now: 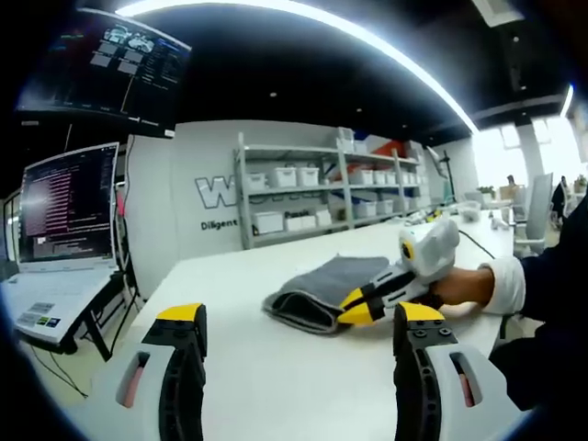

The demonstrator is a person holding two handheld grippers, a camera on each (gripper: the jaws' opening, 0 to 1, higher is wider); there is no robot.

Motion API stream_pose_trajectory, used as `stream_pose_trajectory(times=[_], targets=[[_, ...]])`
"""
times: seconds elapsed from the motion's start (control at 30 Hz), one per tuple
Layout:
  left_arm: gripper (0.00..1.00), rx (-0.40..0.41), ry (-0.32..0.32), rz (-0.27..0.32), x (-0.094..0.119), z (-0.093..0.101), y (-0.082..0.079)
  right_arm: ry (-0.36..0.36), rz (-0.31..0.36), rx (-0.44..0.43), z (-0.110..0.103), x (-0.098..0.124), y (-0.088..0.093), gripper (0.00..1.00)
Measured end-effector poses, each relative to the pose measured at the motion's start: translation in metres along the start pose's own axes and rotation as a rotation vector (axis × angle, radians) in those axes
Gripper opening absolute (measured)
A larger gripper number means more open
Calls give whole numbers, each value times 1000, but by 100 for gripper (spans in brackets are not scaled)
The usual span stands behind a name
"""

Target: Open the folded towel by lifting each exposed corner and separating the folded layers until the towel lies flat within the target outline without major curled edges

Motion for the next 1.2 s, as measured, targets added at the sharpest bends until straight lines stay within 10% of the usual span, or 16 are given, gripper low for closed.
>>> stream_pose_trajectory(times=[1.2], targets=[[83,20,-9,31,-3,0,0,62,18,28,-4,52,3,1]])
Point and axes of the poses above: the point that each gripper's makers call its tool centre point, and the gripper's own axes: x roughly backward along the fingers, z roughly to its right, y roughly out of its underside, the point moved 7 cm from there along x, roughly backward along the fingers, and after that the axes turned 15 degrees about x, right-handed, at the moved point
